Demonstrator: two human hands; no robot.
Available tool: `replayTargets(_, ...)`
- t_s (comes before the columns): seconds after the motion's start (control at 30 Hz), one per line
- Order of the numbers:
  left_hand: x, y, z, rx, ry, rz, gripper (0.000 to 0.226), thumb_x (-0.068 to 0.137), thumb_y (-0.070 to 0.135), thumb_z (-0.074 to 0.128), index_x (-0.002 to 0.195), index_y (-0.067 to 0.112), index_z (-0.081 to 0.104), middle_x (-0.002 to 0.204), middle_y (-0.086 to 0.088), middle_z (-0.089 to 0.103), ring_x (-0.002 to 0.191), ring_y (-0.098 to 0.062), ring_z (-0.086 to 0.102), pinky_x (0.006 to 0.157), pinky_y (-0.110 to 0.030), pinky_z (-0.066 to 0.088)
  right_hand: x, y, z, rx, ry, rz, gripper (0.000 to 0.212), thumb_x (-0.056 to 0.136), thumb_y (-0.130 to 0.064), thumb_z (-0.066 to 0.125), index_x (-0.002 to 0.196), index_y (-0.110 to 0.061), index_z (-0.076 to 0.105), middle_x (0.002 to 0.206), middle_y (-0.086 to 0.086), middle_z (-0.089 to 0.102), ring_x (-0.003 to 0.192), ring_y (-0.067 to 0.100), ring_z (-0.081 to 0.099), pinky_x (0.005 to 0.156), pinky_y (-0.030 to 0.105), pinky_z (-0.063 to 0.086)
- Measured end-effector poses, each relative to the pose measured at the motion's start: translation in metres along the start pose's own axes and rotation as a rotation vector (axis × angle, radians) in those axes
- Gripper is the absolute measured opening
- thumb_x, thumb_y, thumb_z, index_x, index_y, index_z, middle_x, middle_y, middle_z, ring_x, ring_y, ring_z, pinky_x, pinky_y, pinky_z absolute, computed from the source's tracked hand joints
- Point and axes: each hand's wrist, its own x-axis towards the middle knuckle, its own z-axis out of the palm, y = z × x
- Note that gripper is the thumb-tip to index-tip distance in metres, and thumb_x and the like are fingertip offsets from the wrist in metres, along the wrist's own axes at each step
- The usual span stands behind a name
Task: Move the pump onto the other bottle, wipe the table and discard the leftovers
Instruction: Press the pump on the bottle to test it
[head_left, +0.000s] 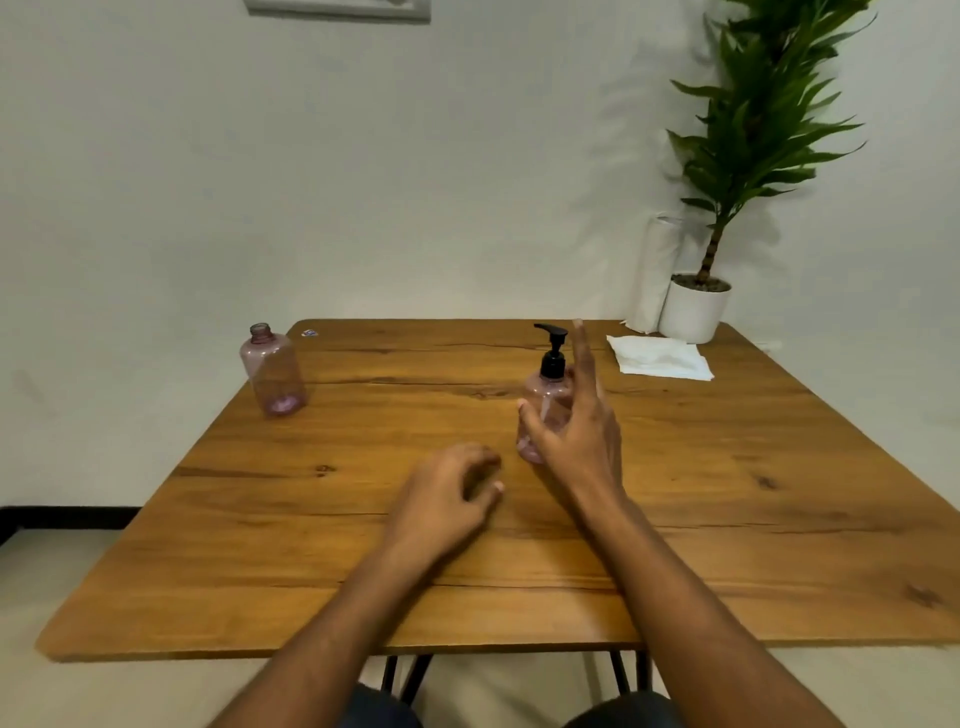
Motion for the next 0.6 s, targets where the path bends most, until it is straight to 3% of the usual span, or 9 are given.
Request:
replayTargets(0.13,0.015,-0.07,-0.057,0.123,0.011,-0.21,0.041,0.098,0.042,0.064,0.138,0.039,0.056,0.137,0.01,0.058,0.119,-0.006,0.051,0.096,-0.031,0.047,0.008,0.003,0.003,-0.14,-0.012,-0.111,0.108,0.089,-0.036,0.075,0.166,-0.048,0.0,0.119,0.003,0.058,0.069,0.007,0.057,0.052,0.015,0.039)
replayTargets(0.27,0.006,-0.099,-0.061,0.129,0.149,-0.199,0.029,0.099,0.028,0.065,0.128,0.029,0.068,0.133,0.007,0.065,0.115,-0.006,0.053,0.093,-0.025,0.04,0.011,0.005,0.006,-0.155,-0.016,-0.086,0.11,0.085,-0.036,0.081,0.164,-0.052,0.005,0.123,0.003,0.059,0.07,0.007,0.056,0.053,0.012,0.034)
replayTargets(0.43,0.008,-0.096,-0.055,0.221,0.177,-0.135,0.026,0.102,0.03,0.059,0.126,0.027,0.068,0.129,0.009,0.064,0.119,-0.011,0.055,0.092,-0.027,0.042,0.01,0.006,0.008,-0.132,-0.012,-0.085,0.111,0.086,-0.034,0.084,0.163,-0.053,0.007,0.133,0.003,0.058,0.078,0.012,0.064,0.055,0.015,0.04)
replayTargets(0.6,0.006,-0.099,-0.056,0.202,0.167,-0.129,0.027,0.101,0.031,0.06,0.126,0.028,0.069,0.129,0.009,0.063,0.12,-0.011,0.054,0.092,-0.027,0.041,0.009,0.005,0.011,-0.12,0.012,-0.092,0.105,0.087,-0.029,0.084,0.161,-0.05,0.013,0.138,0.005,0.058,0.084,0.014,0.067,0.059,0.025,0.056)
